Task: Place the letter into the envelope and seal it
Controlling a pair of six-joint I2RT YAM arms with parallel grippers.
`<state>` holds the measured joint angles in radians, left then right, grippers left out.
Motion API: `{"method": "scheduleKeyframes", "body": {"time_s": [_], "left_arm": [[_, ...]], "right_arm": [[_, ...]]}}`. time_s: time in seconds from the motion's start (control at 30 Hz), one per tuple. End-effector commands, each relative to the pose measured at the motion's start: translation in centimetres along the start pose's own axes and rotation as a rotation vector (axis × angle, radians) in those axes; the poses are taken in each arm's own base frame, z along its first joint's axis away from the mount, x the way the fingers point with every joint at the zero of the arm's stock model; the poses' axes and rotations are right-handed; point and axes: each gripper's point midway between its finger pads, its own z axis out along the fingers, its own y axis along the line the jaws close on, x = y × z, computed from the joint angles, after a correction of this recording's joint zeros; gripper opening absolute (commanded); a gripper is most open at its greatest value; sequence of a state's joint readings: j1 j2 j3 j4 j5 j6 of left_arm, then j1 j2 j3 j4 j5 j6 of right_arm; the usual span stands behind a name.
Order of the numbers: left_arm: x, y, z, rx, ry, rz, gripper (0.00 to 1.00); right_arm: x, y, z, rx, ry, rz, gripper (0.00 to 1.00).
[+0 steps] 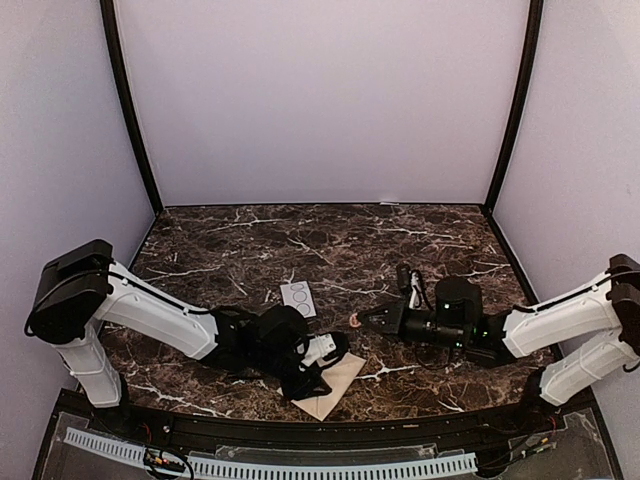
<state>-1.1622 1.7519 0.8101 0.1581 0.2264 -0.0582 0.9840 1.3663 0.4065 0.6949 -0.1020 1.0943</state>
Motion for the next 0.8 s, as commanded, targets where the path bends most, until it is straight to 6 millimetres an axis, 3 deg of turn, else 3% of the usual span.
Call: {"method": "scheduleKeyframes", "body": {"time_s": [0.0,0.17,0.47,0.77], "left_arm": [[-1.3,0.4,-1.2,-0.078,-0.006,0.031,0.47],[-0.6,1.4,-1.7,-0.177,0.045,-0.037,0.65],[0.2,3.1,-3.7,-0.375,0.076,-0.194,0.79],[1.9,2.8,-3.7,-0.359,0.078,-0.366,0.82]], "right_arm": [[-0.5,-1.1,-1.3,0.098,-0.025,-0.061,0.0],[-1.0,-0.3,-2.1,0.104,-0.031,-0.107,0.0],[-1.0,0.7,-2.3,0.062,-0.022,-0.142,0.0],[0.0,1.9,-1.6,0.001,0.037,-0.194,0.0]]}}
